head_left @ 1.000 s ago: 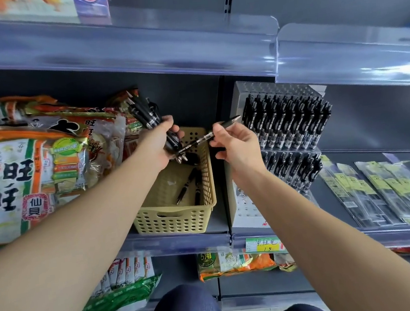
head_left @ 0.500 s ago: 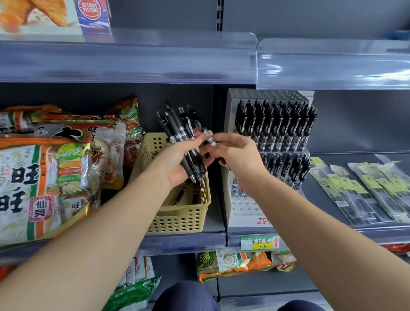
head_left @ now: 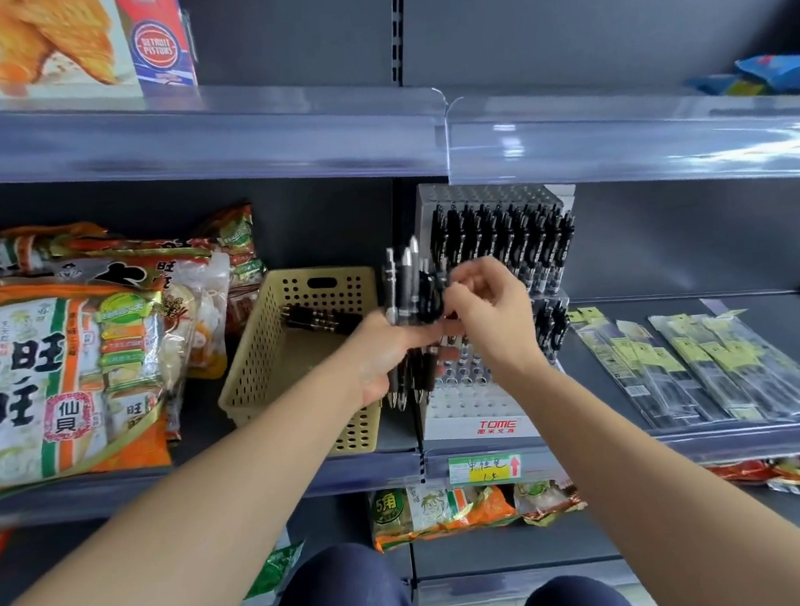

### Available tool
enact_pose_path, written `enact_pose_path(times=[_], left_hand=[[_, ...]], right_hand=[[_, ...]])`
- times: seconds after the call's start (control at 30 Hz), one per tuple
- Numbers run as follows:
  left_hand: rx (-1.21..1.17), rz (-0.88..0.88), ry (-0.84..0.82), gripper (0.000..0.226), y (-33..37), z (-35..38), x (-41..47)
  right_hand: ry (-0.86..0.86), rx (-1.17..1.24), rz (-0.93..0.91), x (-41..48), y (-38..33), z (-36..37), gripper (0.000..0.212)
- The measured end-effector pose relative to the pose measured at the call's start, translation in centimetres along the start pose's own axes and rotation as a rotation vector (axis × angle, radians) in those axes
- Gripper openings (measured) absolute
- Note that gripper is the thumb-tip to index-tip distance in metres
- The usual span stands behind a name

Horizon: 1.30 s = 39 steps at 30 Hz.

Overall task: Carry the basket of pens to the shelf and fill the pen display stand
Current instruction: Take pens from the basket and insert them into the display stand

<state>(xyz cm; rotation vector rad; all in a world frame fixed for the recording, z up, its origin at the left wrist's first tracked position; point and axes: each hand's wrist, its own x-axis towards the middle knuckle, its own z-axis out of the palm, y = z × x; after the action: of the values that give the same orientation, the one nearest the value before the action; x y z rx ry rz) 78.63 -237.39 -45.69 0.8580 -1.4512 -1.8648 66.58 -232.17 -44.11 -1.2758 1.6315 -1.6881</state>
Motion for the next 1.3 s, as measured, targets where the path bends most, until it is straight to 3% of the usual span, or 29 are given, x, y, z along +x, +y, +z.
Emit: enact_pose_path(times=[0.07,0.17,0.3,0.6,0.8,0.9,1.0,1.1,1.17,1.3], left_hand=[[0.07,0.012,-0.075,0.012,-0.4,0.9,-0.4],[0.098,0.002,-0.144,0.013,-0.8,1.5,-0.7],[0.11,-0.065,-0.193,0.012,-0.7,1.9,-1.0],[-0.009,-0.174,-0.291,0.013,0.3,2.6,-0.5],[-0.058,-0.21,-0.382,0.022,-0.2,2.5,-0.2],[-0.122,-0.203,-0.336,0.027,-0.7,2.3,-0.1],[-0.224,-0.171,-0.211,0.03,-0.5,2.6,-0.1],[-0.353,-0.125,-0.059,0.043,0.0,3.0,0.3],[-0.42,-0.081,0.008,0.037,0.3,3.0,0.6],[-0.45,-0.035,0.147,0.036,0.4,2.6,1.1]], right_hand=[[-0.116,0.079,0.023,0.2,-0.7,-0.6,0.025],[-0.305,0.128,0.043,0.5,-1.2,-1.8,0.01],[-0.356,0.124,0.033,1.0,-1.0,-3.1,0.012],[-0.234,0.322,0.152,1.6,-1.4,-4.3,0.028],[0.054,0.43,0.248,3.1,-1.3,-5.2,0.033],[0.173,0.461,0.236,3.9,-1.0,-6.0,0.028],[0.179,0.446,0.214,3.5,-0.6,-6.0,0.014],[0.085,0.378,0.207,2.4,0.0,-5.4,0.014],[-0.004,0.351,0.234,1.6,0.5,-5.0,0.012],[-0.298,0.393,0.335,0.7,2.0,-5.0,0.01]])
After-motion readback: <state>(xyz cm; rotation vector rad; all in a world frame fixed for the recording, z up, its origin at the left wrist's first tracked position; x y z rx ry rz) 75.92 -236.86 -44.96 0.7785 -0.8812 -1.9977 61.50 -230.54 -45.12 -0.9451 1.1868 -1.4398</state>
